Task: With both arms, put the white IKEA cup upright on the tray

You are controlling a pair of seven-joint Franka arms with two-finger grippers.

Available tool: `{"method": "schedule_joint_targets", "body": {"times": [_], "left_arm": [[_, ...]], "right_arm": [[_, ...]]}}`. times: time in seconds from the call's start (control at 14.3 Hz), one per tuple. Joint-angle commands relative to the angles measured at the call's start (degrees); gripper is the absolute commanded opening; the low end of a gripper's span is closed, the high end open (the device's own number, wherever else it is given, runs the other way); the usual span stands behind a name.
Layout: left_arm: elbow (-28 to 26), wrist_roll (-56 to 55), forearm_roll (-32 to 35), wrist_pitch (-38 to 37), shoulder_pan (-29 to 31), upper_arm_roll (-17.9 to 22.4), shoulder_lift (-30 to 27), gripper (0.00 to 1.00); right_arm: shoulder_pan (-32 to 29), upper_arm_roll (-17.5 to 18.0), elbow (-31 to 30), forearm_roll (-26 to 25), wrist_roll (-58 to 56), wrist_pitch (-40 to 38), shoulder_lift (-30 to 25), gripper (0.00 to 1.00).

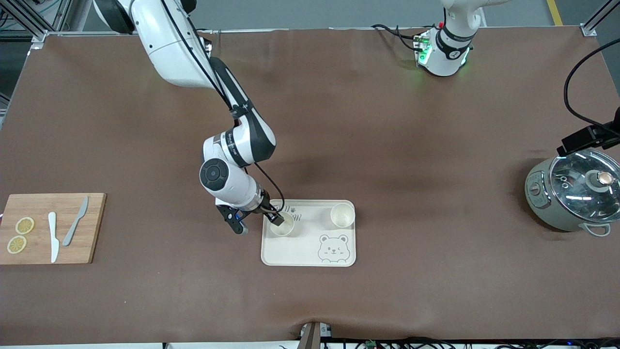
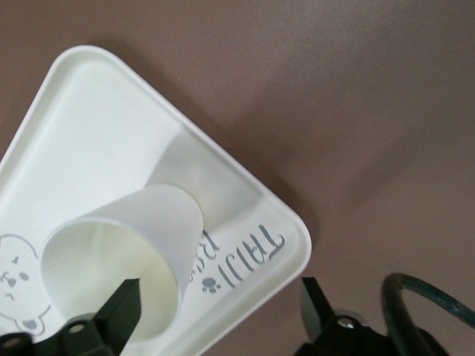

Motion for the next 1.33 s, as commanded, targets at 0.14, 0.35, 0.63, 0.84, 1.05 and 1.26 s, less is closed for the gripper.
{"method": "schedule_joint_targets", "body": {"times": [0.14,0.35,0.63,0.84,1.05,1.26], "left_arm": [[-6.31,0.47,0.18,-0.12,0.2,-1.49,-7.02,1.0],[-7.37,0.56,-0.87,2.07,0.2,-2.46,-7.82,1.0],[-9.12,0.56,-1.31,5.42,-0.33,-4.04,-8.08,1.0],[-9.13,0.47,-1.14,5.6,-0.5,-4.91,-8.08,1.0],[-9.22,0.38,-0.88,5.6,-0.5,-5.01,-8.17,1.0],[-9.39,-0.15,-1.14,5.42,-0.24,-5.27,-9.14,1.0]], "right_arm": [[-3.59,-0.43,8.5,-1.26,0.69,-17.44,-3.13,1.0],[-9.65,0.09,12.29,-0.47,-0.11,-31.68,-7.16,1.0],[-14.4,-0.52,12.74,-1.34,0.24,-37.96,-11.47,1.0],[-18.44,-2.28,15.02,-3.19,-2.29,-37.96,-14.2,1.0],[-23.1,-1.93,14.68,-3.19,-7.98,-38.31,-17.53,1.0],[-28.54,-2.63,14.94,-3.37,-24.34,-46.82,-18.16,1.0]]}}
